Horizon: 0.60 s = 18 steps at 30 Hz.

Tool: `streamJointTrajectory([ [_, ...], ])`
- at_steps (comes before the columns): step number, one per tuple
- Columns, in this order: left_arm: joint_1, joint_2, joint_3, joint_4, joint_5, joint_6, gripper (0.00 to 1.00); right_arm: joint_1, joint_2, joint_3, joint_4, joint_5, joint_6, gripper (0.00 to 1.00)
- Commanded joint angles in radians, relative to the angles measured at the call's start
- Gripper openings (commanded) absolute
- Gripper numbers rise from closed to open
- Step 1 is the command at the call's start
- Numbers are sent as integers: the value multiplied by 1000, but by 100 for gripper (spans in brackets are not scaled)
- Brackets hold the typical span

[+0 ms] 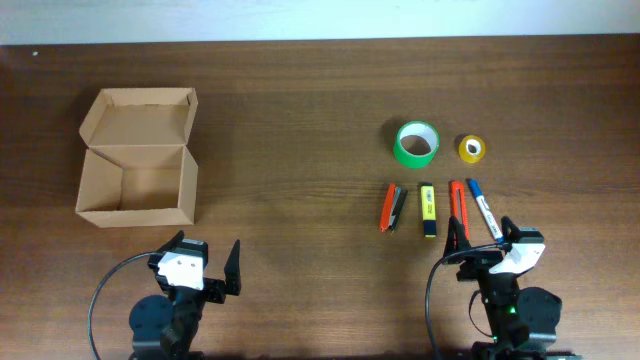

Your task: Pack container

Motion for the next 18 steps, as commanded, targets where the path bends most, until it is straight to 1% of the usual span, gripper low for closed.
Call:
streamJointTrajectory([
  [1, -4, -5, -11, 3, 18, 5, 100, -6, 49, 58, -72, -17, 29, 99],
  [4, -4, -5, -11, 3, 18, 5, 100, -6, 132, 143, -94, -17, 18, 99],
  [6, -4, -5, -11, 3, 18, 5, 100, -6, 214, 227, -97, -23, 18, 99],
  [9, -4, -5, -11, 3, 18, 5, 100, -6, 356, 382, -95, -87, 18, 99],
  [12, -4, -5, -11, 3, 18, 5, 100, -6, 472, 522, -89, -208, 19, 99],
  [18, -4, -5, -11, 3, 18, 5, 100, -6, 674, 732, -24, -470, 23, 100],
])
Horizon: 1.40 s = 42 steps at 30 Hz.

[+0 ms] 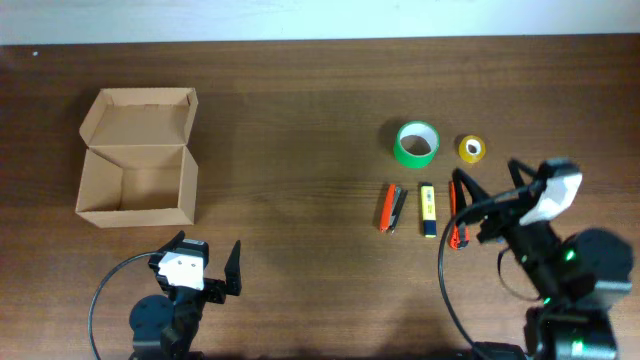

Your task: Pack container

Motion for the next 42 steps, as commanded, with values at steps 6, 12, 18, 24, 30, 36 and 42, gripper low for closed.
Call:
streamJointTrajectory([
  [6, -4, -5, -8, 3, 14, 5, 100, -6, 322, 265, -11, -381, 87, 99],
  [12, -4, -5, -8, 3, 14, 5, 100, -5, 481, 336, 79, -539, 171, 99],
  [18, -4, -5, -8, 3, 14, 5, 100, -5, 573, 344, 70, -538, 191, 99],
  [24, -4, -5, -8, 3, 14, 5, 100, -5, 629, 344, 54, -532, 190, 99],
  [30, -4, -5, -8, 3, 14, 5, 100, -5, 666, 356, 58, -473, 167, 99],
  [36, -4, -5, -8, 3, 14, 5, 100, 15, 724, 505, -140, -298, 7, 99],
  [42, -4, -5, -8, 3, 14, 5, 100, 150, 869, 849, -554, 162, -243, 99],
])
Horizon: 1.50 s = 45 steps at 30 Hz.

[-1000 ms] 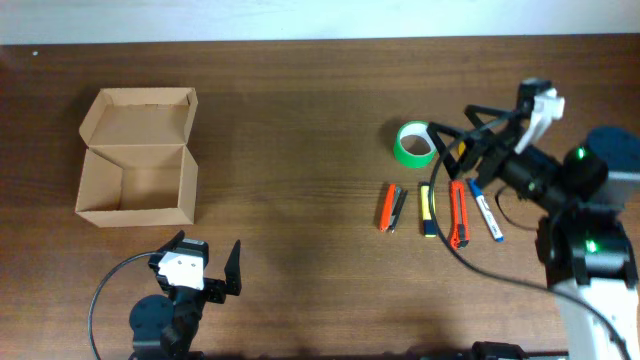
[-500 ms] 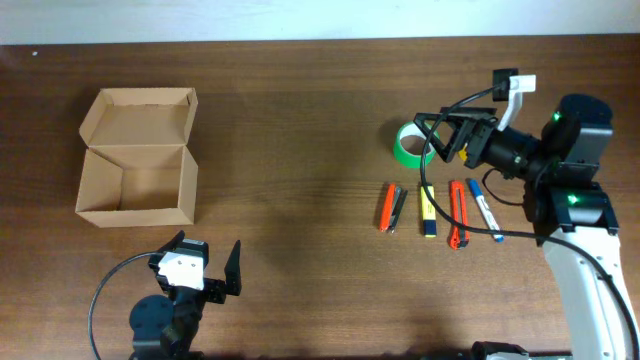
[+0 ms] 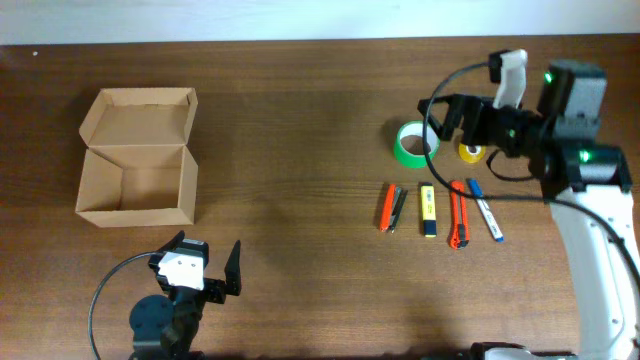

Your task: Pack container

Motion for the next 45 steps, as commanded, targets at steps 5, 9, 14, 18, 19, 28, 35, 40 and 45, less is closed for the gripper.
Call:
streamJointTrajectory([
  [5, -4, -5, -8, 3, 14, 5, 100, 124, 170, 310, -173, 297, -165, 99],
  [9, -4, -5, -8, 3, 14, 5, 100, 122, 198, 324, -192, 346, -165, 99],
  [14, -4, -5, -8, 3, 14, 5, 100, 123, 199, 324, -200, 327, -164, 99],
  [18, -4, -5, -8, 3, 14, 5, 100, 122, 199, 324, -188, 259, -153, 99],
  [19, -4, -5, -8, 3, 14, 5, 100, 122, 199, 324, -188, 264, -154, 99],
  [28, -4, -5, -8, 101, -8, 16, 100, 122, 199, 324, -298, 397, -154, 99],
  [35, -3, 24, 19, 124, -167, -88, 100, 122, 199, 324, -319, 447, -153, 99],
  [40, -3, 211, 135, 122, -303, -108, 100, 122, 199, 324, -320, 476, -153, 99],
  [45, -3, 549, 373, 122, -304, -82, 100, 122, 199, 324, -320, 526, -154, 99],
])
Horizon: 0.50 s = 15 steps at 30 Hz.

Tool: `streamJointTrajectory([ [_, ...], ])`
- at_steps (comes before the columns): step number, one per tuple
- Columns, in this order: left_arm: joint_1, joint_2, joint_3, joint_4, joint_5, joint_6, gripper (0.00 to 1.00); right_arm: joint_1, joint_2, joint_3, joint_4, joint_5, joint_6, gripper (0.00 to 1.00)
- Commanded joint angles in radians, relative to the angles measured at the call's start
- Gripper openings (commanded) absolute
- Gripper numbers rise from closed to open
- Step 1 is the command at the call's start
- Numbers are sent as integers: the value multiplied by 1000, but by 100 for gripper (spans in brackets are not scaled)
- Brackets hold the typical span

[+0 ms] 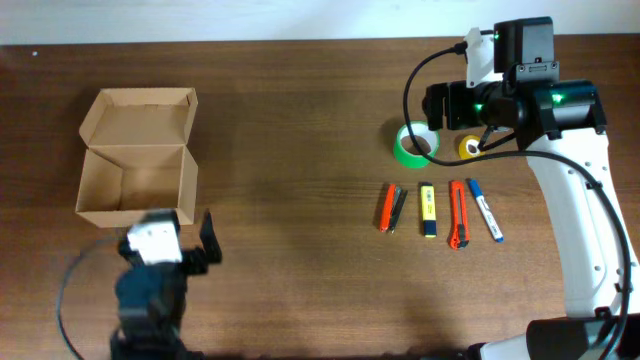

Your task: Pack container

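An open cardboard box stands at the left, flap folded back, nothing in it. At the right lie a green tape roll, a small yellow tape roll, an orange stapler, a yellow marker, an orange utility knife and a blue pen. My right gripper hangs over the green roll's right rim, its fingers apparently apart and holding nothing. My left gripper is just in front of the box, open and empty.
The right arm reaches up along the right side of the table, above the pen. The left arm's cable loops near the front edge. A white wall runs along the table's far edge.
My right gripper shifted slightly left and now sits over the green roll's right rim. My left arm has left its resting spot and now stands nearer the box front. No object has moved.
Both arms were folded at the front edge, grippers open. The right arm was then raised over the pens, then out at the far right by the tape rolls, and now over the green roll. The left arm moved only at the end. All objects are where they were.
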Motion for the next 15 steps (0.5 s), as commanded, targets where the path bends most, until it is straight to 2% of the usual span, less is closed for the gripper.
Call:
streamJointTrajectory([
  [1, -3, 226, 203, 5, -47, 32, 100, -1, -1, 20, 1, 52, 1, 99],
  [4, -3, 436, 406, -46, -47, 106, 100, -2, -1, 20, 2, 60, 1, 99],
  [7, -3, 632, 616, -161, -46, 171, 100, -2, -1, 20, -1, 75, 2, 99],
  [9, -3, 745, 740, -225, -48, 177, 100, -8, -1, 20, -8, 89, 6, 99],
  [15, -3, 922, 869, -230, -35, 175, 100, -76, 25, 20, -69, 103, 61, 99],
])
